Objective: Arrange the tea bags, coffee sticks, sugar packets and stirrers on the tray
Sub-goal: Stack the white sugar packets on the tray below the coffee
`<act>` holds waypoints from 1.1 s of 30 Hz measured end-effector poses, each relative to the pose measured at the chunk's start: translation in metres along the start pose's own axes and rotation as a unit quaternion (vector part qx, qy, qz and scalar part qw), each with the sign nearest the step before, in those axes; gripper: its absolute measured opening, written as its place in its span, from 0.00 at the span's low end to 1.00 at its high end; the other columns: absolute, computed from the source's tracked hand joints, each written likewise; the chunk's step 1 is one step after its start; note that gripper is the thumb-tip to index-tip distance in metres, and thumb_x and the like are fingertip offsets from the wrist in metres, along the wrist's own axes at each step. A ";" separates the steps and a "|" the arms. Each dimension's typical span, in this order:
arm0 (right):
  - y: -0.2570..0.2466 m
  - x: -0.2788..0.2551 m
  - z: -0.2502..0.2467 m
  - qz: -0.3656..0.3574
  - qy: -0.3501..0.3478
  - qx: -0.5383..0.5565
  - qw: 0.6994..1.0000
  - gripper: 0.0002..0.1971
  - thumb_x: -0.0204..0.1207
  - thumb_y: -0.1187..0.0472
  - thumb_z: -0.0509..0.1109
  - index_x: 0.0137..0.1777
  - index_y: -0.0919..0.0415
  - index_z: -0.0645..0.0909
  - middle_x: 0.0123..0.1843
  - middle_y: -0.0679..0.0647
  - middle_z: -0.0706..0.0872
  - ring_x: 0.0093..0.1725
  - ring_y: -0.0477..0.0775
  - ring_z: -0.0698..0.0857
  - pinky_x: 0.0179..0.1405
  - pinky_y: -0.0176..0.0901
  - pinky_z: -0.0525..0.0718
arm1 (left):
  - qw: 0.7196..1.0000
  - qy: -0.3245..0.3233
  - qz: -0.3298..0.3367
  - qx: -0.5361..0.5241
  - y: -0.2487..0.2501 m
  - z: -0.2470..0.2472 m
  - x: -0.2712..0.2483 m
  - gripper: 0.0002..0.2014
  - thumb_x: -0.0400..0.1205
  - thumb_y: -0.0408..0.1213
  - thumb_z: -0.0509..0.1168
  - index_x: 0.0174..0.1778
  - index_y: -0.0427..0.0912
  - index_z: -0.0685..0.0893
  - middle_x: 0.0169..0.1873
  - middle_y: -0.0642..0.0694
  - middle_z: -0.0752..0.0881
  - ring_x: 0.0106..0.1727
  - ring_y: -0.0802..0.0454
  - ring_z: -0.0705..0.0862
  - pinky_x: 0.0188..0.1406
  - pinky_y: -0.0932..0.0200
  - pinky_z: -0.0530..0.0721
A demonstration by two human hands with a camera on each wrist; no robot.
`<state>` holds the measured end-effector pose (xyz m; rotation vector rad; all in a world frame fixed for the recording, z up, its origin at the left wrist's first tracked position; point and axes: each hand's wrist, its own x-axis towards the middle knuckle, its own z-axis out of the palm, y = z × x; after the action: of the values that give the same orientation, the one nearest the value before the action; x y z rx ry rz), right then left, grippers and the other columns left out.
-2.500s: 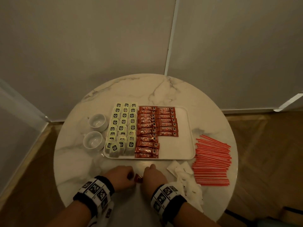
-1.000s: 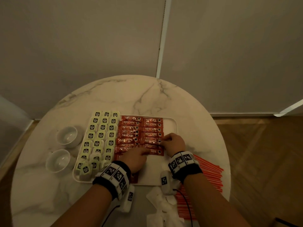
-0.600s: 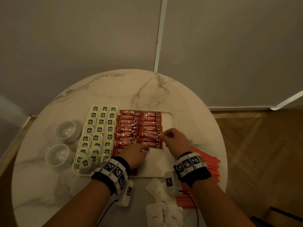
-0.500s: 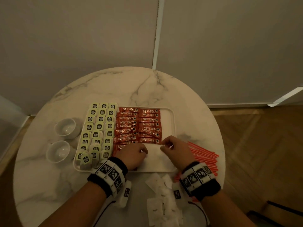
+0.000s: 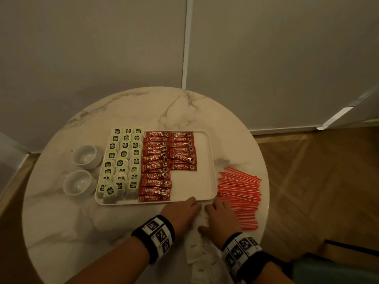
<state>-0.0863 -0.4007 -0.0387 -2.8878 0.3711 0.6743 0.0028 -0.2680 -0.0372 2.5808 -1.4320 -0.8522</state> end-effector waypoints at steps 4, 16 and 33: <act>-0.008 0.002 -0.004 0.006 0.013 0.012 1.000 0.24 0.73 0.43 0.69 0.65 0.54 0.74 0.67 0.54 0.73 0.68 0.58 0.67 0.69 0.49 0.70 | 0.998 -0.003 -0.055 -0.039 -0.004 -0.001 -0.005 0.20 0.80 0.35 0.62 0.68 0.44 0.68 0.62 0.43 0.75 0.54 0.40 0.82 0.48 0.47 0.81; 0.005 0.011 -0.065 0.008 0.032 0.468 0.883 0.07 0.80 0.61 0.68 0.56 0.52 0.77 0.50 0.47 0.83 0.45 0.52 0.85 0.41 0.40 0.86 | 0.739 0.085 -0.173 -0.646 -0.046 -0.040 -0.038 0.07 0.77 0.28 0.71 0.50 0.39 0.83 0.47 0.37 0.87 0.40 0.42 0.88 0.31 0.55 0.89; -0.008 0.028 -0.112 -0.081 0.050 0.562 0.822 0.16 0.77 0.71 0.68 0.61 0.54 0.82 0.54 0.54 0.87 0.41 0.52 0.85 0.37 0.40 0.86 | 0.628 0.226 -0.124 -0.735 -0.024 -0.067 -0.033 0.11 0.83 0.26 0.59 0.52 0.35 0.87 0.50 0.36 0.89 0.45 0.42 0.91 0.42 0.48 0.90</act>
<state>-0.0131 -0.4211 0.0491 -1.7727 0.3553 0.1407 0.0410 -0.2418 0.0263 1.3803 0.0525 -0.7341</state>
